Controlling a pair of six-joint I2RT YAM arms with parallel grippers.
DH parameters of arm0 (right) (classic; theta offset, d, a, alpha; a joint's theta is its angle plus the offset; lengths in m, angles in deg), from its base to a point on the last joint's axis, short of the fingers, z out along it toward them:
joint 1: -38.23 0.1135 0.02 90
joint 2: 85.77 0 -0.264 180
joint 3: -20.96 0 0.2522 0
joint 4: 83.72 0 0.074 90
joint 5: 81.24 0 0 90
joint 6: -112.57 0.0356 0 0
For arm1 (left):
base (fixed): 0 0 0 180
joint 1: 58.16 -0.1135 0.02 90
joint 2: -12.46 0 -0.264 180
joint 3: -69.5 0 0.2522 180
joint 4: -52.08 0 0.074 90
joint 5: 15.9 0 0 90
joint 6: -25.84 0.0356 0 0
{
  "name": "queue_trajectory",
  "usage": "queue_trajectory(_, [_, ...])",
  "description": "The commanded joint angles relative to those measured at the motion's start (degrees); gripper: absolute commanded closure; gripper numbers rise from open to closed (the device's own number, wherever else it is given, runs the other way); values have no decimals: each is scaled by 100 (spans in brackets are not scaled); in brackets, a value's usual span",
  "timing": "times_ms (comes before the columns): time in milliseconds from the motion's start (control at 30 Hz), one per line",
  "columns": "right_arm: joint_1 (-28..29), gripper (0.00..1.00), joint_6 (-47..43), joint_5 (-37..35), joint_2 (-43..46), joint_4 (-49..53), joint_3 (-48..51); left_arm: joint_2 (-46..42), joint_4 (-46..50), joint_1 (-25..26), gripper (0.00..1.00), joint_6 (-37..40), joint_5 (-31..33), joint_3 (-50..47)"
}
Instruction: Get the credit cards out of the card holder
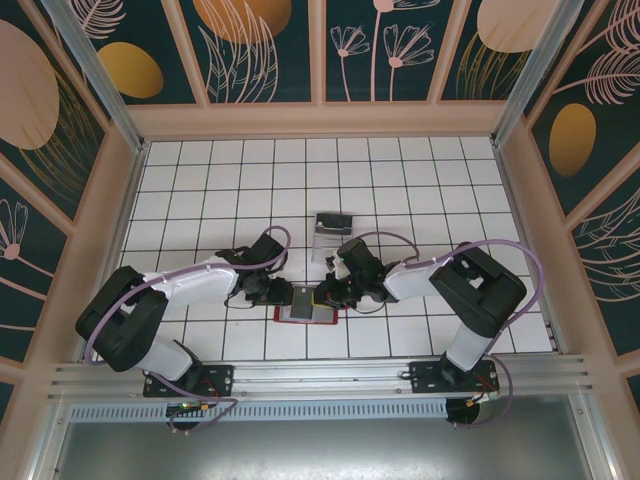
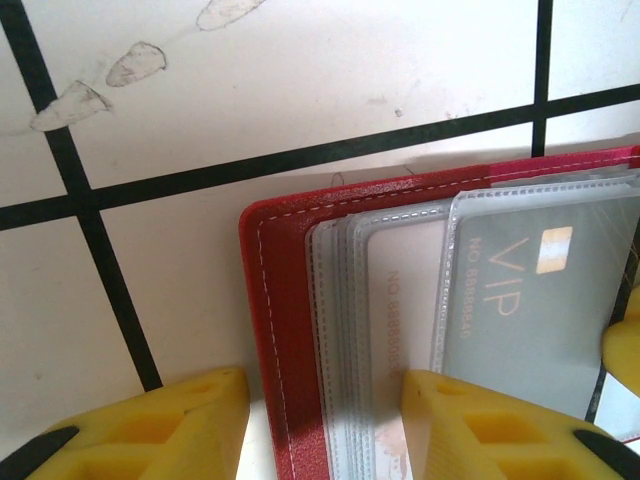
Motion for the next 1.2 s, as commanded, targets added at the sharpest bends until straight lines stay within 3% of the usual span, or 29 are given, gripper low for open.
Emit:
queue_trajectory(0, [-40,89,-34,-175,201,137,94,218,308,19,54,-77,391,-276])
queue_trajectory(433, [-128,88,35,-263,426,-56,421,171,323,32,54,-137,371,-291])
queue_trajectory(667, [-115,87,70,-43,300,-286,264,-328,385,33,52,-307,237,-103])
queue_trajectory(867, [-86,79,248,54,321,-483,233,-606,481,35,51,-418,253,36])
queue_trajectory(1167, [77,64,537,220,5,-932,115,-417,-107,42,48,-464,-201,-144])
